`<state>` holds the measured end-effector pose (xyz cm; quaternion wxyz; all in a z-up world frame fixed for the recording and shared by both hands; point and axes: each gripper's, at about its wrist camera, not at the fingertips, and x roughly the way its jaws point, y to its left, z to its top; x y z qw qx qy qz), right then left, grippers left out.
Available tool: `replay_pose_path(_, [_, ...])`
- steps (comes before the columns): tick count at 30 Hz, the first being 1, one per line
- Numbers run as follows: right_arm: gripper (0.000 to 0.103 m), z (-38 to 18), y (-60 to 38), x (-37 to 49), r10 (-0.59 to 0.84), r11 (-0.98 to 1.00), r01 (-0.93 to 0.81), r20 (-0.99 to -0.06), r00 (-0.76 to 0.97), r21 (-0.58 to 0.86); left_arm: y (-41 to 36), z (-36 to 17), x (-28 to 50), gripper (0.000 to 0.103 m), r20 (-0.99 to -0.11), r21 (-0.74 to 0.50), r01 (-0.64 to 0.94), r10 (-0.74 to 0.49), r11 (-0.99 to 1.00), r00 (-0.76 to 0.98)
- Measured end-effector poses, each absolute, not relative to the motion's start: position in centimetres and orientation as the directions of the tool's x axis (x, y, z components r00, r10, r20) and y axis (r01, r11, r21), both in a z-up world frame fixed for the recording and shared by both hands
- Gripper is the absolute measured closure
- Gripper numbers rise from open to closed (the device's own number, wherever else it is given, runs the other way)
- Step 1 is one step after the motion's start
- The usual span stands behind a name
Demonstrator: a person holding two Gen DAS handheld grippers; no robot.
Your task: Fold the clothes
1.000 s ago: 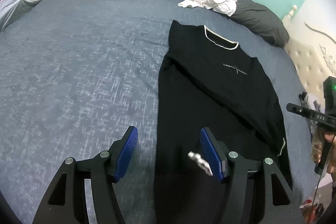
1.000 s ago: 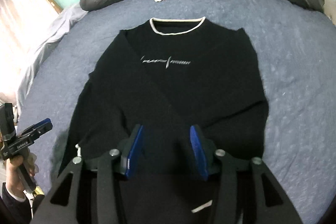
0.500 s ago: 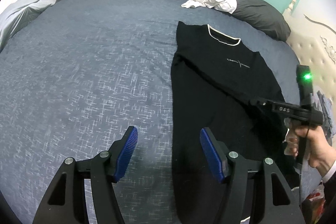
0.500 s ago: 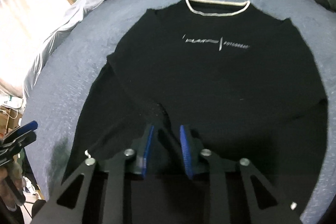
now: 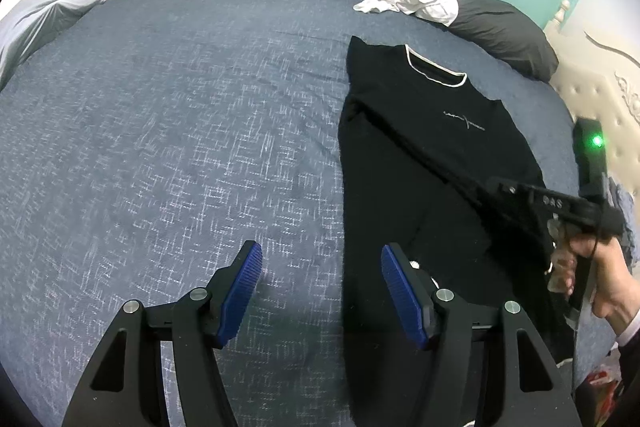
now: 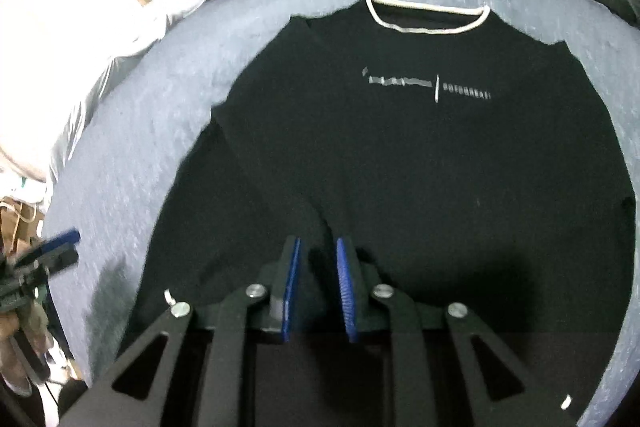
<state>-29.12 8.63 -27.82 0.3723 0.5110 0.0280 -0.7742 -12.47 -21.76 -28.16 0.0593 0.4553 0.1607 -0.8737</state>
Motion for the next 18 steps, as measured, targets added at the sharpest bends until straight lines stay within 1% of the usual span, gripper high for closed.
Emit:
replay_pose_path(3, [0.085,-28.4,7.3,-30.0,-0.527,-0.737,0.590,-0.827,-0.196,0.330,-21.5,-28.0,-12.6,0.037,-0.814,-0.218,0.244,0.038,-0.945,-0.579])
replay_pose_path(6, [0.085,-30.2,6.4,-30.3,-0.495,-0.746,0.577,-0.856,-0.148,0.332,-21.5,-28.0,-12.7,0.037,-0.815,-0.218,0.242,0.040,-0.946,-0.578])
replay_pose_path(8, [0.085,-30.7,6.2,-29.6,-0.487,-0.736,0.598,-0.862,-0.141,0.318,-21.5,-28.2,-12.9,0.037,-0.816,-0.216,0.240,0.040,-0.946,-0.576])
replay_pose_path(12, [0.085,-30.2,6.9,-29.0,-0.513,-0.709,0.620,-0.848,-0.129,0.335,-21.4,-28.4,-13.0,0.037,-0.819,-0.215,0.238,0.042,-0.947,-0.573])
replay_pose_path(15, [0.085,-28.8,7.7,-29.2,-0.531,-0.716,0.619,-0.827,-0.184,0.323,-21.3,-28.5,-13.0,0.037,-0.820,-0.215,0.239,0.042,-0.947,-0.571])
replay_pose_path(18, [0.085,-28.9,8.3,-29.5,-0.495,-0.737,0.607,-0.849,-0.184,0.297,-21.2,-28.5,-13.0,0.037,-0.822,-0.209,0.239,0.038,-0.948,-0.568])
